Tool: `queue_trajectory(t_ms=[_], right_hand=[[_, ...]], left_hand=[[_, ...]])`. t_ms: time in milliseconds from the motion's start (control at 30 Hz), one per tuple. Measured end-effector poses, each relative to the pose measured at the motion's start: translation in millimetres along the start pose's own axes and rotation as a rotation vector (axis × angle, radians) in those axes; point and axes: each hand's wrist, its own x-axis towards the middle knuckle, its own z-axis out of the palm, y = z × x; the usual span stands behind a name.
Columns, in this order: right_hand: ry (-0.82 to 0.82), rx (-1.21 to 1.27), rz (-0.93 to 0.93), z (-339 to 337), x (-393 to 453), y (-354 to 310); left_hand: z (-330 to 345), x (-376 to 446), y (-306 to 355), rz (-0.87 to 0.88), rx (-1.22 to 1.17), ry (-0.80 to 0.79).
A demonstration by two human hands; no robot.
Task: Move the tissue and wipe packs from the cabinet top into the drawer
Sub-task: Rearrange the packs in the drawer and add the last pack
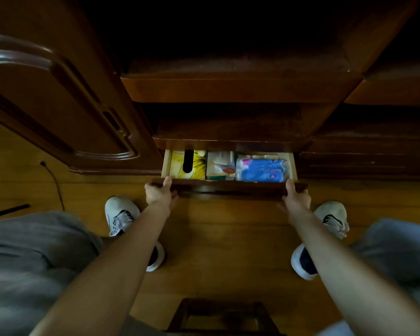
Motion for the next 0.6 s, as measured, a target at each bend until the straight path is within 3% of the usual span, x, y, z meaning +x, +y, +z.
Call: queue_trajectory(t_ms=[200, 300, 433, 600], right_hand=[[0.02, -0.04, -0.026, 16.9, 15.4, -20.1], [0.095, -0.163, -0.227, 27.5, -0.4, 3.3], [0.043, -0.118, -0.378, 50.3, -11.1, 31.7], [0.052, -0.274, -0.497, 62.6, 2.0, 53.1]], left_hand=[[23.2, 15.1, 20.2, 0.017, 0.085, 0.008], [26.7, 0.5, -4.8, 0.21, 0.222, 0.029], [45.3, -17.3, -45.3, 0.459, 0.376, -0.043], [69.9, -9.3, -55.7, 0.565, 0.355, 0.065]])
